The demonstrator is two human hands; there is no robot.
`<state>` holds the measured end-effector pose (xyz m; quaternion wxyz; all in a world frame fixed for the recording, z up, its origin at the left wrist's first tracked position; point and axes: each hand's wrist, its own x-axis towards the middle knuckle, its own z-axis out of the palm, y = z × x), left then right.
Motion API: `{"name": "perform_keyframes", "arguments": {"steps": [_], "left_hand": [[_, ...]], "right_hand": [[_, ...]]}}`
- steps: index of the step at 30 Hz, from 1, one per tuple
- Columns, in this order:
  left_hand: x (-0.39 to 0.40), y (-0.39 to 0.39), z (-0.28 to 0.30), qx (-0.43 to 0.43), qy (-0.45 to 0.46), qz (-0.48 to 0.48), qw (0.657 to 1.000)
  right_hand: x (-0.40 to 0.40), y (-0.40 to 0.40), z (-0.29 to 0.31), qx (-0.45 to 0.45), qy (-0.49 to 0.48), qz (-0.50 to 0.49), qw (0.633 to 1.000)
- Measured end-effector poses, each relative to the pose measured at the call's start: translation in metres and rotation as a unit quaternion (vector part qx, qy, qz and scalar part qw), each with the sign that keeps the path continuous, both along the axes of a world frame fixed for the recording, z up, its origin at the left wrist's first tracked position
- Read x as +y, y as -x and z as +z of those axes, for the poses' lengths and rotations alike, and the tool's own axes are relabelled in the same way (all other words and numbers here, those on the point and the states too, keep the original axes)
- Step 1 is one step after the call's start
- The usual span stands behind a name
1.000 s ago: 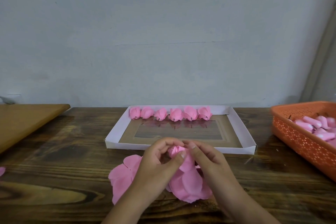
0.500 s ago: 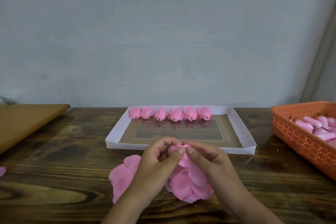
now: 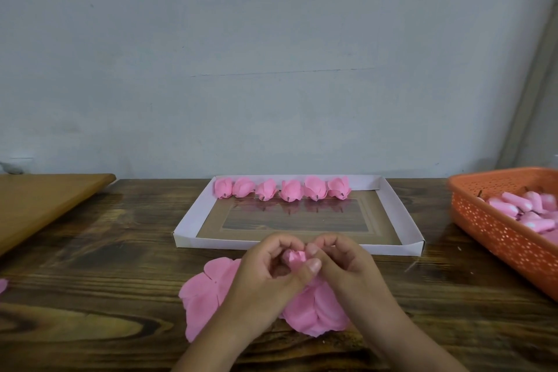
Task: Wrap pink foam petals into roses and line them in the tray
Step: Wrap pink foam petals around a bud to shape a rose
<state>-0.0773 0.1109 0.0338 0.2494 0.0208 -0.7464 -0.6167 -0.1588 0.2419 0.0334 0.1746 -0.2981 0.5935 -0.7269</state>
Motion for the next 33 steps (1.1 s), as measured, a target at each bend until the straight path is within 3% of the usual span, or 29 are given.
{"name": "perform_keyframes", "arguments": {"steps": [6, 12, 21, 33], "left_hand": [[-0.003, 0.002, -0.002, 0.008, 0.002, 0.021, 1.000], [-0.008, 0.004, 0.000, 0.003, -0.069, 0.099, 0.993], [-0.012, 0.007, 0.003, 0.020, -0.214, 0.154, 0.964], [-0.013, 0.008, 0.001, 0.010, -0.323, 0.132, 0.937]], "right_hand": [[0.002, -0.002, 0.006, -0.039, -0.008, -0.012, 0.999], [0.004, -0.001, 0.009, -0.097, 0.009, -0.053, 0.994], [0.000, -0.003, 0.001, 0.000, -0.028, -0.108, 0.994], [0.001, -0.010, 0.000, 0.152, -0.027, -0.154, 0.976]]}}
